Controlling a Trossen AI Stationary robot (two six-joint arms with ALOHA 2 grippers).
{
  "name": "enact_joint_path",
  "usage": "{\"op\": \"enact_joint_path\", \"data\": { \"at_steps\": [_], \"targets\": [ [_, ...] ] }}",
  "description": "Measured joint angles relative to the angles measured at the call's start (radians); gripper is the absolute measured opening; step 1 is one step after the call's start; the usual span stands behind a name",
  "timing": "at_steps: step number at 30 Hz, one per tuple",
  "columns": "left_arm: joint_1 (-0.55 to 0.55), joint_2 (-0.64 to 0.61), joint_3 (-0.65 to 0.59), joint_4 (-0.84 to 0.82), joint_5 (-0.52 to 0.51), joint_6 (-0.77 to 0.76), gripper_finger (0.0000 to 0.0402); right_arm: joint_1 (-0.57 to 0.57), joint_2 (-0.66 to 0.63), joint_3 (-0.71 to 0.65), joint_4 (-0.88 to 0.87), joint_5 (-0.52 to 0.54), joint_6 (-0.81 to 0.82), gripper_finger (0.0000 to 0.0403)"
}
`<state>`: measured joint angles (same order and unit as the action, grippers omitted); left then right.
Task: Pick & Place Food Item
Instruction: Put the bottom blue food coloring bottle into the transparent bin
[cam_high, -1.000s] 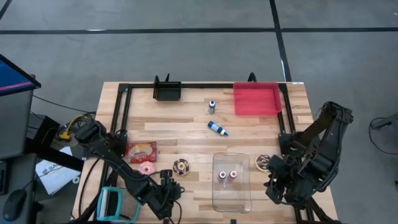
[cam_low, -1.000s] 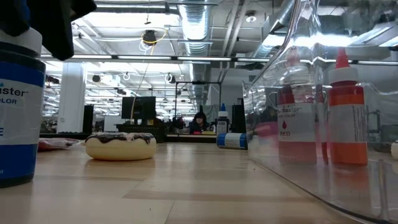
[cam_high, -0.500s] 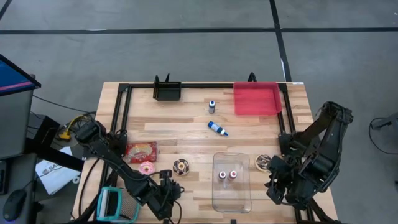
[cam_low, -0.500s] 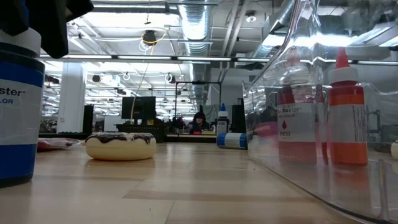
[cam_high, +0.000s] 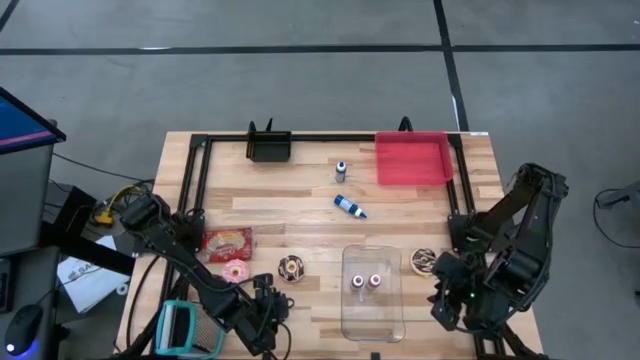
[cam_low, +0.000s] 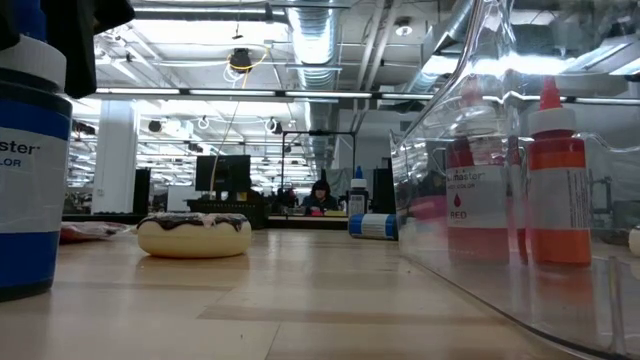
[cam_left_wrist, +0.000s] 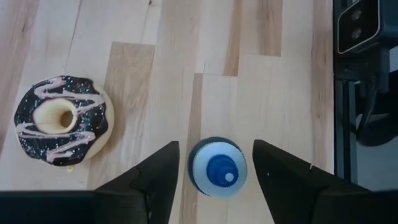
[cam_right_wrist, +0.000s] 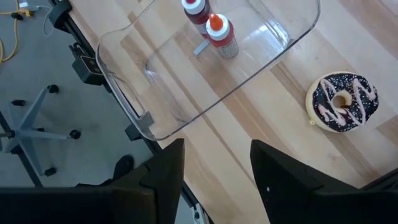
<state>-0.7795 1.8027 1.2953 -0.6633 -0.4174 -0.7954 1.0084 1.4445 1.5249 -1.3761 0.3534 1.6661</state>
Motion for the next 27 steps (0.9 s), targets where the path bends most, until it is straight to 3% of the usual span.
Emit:
{"op": "enact_joint_path", "data": {
  "at_steps": [9,16,23,27],
  "targets": [
    [0.000,0.000,-0.008,-0.002,0.015,-0.034,0.0176,0.000,0.000,0.000,0.000,0.001,0.000,0.0175],
    [0.004,-0.001,-0.008,-0.010,0.015,-0.072,0.0107,0.000,0.000,0.000,0.000,0.000,0.000,0.0175],
    [0.037,-0.051,-0.009,0.055,0.003,-0.037,0.0107,0.000,0.000,0.000,0.000,0.000,0.000,0.0175],
    [0.104,-0.122,0.020,0.092,-0.001,0.078,0.0107,0.000,0.000,0.000,0.000,0.002,-0.004,0.0175]
  ]
}}
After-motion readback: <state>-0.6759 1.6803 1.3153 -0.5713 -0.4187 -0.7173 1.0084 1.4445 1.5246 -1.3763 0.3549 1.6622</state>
